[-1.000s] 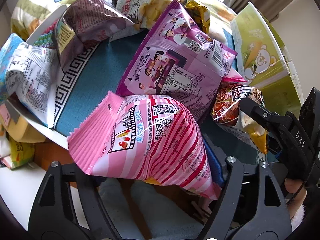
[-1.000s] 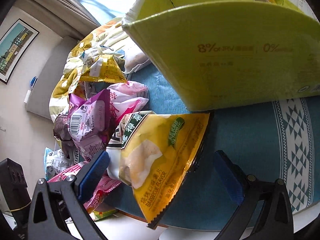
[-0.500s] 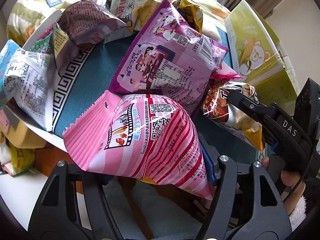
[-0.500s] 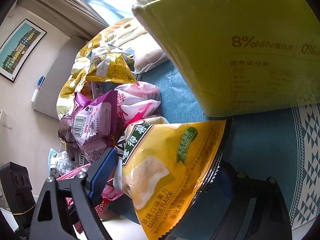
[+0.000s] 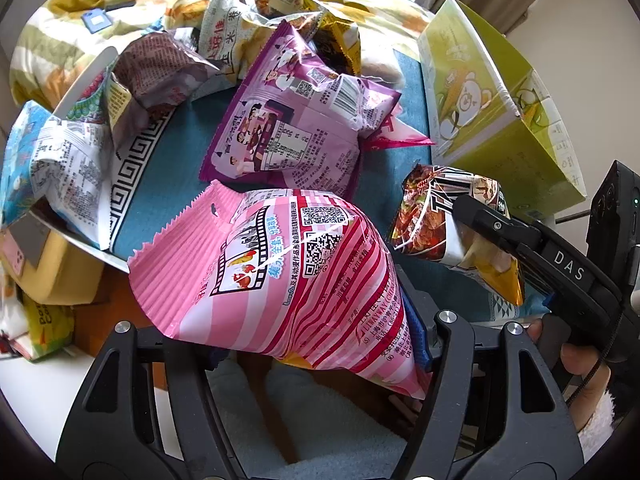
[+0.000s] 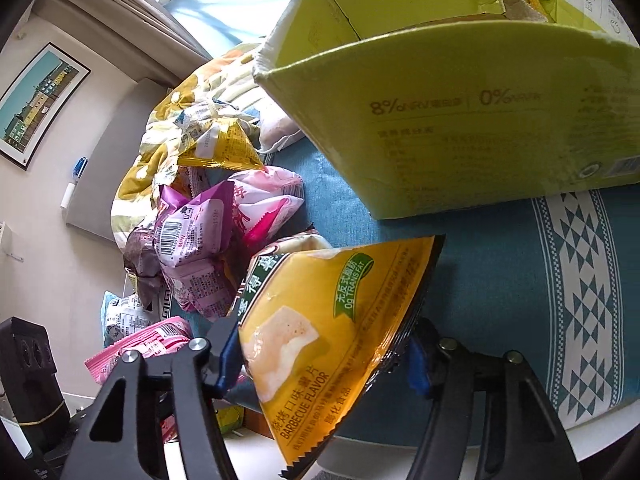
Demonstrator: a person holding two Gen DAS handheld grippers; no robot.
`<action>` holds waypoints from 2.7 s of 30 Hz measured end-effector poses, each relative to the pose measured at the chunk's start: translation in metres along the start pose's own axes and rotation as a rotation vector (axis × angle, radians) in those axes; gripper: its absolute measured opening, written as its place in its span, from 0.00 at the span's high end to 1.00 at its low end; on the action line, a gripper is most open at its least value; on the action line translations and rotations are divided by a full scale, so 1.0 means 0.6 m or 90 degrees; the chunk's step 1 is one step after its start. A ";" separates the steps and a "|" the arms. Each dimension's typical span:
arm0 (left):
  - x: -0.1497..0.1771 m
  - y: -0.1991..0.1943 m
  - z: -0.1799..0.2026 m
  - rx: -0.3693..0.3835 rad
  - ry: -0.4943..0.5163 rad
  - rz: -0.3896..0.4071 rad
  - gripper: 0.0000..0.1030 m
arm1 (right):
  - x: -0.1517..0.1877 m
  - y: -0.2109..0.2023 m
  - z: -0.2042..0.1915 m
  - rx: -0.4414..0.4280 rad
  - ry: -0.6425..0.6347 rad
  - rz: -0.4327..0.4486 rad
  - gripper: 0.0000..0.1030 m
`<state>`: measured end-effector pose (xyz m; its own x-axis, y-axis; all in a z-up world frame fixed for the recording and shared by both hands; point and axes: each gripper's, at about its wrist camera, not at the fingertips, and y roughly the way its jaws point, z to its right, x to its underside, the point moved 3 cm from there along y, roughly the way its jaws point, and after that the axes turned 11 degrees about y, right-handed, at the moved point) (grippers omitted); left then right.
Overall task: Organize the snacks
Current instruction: 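Carry both bags into the cardboard box and open both tools to drop them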
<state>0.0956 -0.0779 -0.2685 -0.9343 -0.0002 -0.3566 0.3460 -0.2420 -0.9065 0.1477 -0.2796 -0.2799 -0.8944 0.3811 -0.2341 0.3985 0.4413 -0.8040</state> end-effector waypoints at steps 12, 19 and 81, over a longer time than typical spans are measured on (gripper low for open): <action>-0.075 -0.152 0.045 -0.067 0.057 0.123 0.38 | -0.015 -0.152 -0.074 -0.009 -0.149 0.088 0.41; -0.174 -0.179 0.124 -0.045 0.111 0.165 0.38 | -0.086 -0.236 -0.079 0.005 -0.165 0.139 0.41; -0.452 0.015 0.229 -0.027 0.263 0.104 0.07 | -0.423 -0.157 0.025 0.219 -0.120 0.136 0.00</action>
<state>0.3402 -0.2132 -0.1490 -0.7569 0.3545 -0.5491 0.4982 -0.2308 -0.8358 0.3338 -0.4301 -0.1530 -0.8330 0.2661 -0.4850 0.5166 0.0604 -0.8541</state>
